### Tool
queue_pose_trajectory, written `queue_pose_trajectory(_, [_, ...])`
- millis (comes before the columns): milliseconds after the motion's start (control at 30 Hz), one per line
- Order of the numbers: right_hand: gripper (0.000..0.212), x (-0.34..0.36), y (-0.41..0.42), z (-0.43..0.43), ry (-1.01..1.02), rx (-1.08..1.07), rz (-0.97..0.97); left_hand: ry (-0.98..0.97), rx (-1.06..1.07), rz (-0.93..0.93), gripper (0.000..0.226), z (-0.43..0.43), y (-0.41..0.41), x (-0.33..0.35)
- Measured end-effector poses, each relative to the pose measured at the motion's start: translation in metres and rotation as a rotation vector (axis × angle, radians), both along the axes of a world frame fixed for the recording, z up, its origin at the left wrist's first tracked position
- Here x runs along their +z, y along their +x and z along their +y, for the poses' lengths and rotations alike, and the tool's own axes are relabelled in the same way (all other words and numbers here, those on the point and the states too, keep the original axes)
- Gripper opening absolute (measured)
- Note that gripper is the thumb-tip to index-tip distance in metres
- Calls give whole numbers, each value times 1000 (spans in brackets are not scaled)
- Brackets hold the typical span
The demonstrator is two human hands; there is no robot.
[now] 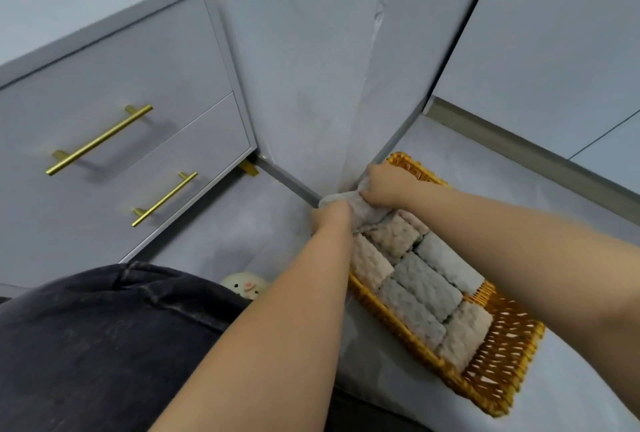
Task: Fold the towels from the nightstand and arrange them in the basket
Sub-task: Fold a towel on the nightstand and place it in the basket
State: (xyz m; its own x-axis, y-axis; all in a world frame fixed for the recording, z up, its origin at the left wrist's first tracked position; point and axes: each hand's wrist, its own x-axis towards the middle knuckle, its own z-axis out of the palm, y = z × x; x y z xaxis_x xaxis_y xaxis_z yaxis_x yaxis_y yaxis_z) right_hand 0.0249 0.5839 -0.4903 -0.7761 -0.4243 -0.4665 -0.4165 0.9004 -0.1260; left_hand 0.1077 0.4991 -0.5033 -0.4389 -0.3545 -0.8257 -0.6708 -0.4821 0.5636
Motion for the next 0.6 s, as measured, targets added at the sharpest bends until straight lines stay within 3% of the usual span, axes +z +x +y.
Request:
queue_pose_trajectory(100, [54,-10,-17,15,-45,-117,-276,-50,-255,5,59,-8,-7,-9])
queue_pose_trajectory(167, [66,-8,-23,21,-80,-118,-487,-165,-400,58,50,-11,-7,-13])
queue_pose_trajectory(300, [53,-3,-30,28,-137,-70,-882,-243,-523,138,38,-5,-10,-23])
queue_pose_trajectory(467, [27,-21,-36,39,-183,-100,-818,-317,-530,181,38,1,-19,-31])
queue_pose_trajectory(600, [21,-43,-32,57,-159,-240,-912,-340,-720,175,54,6,-16,-42])
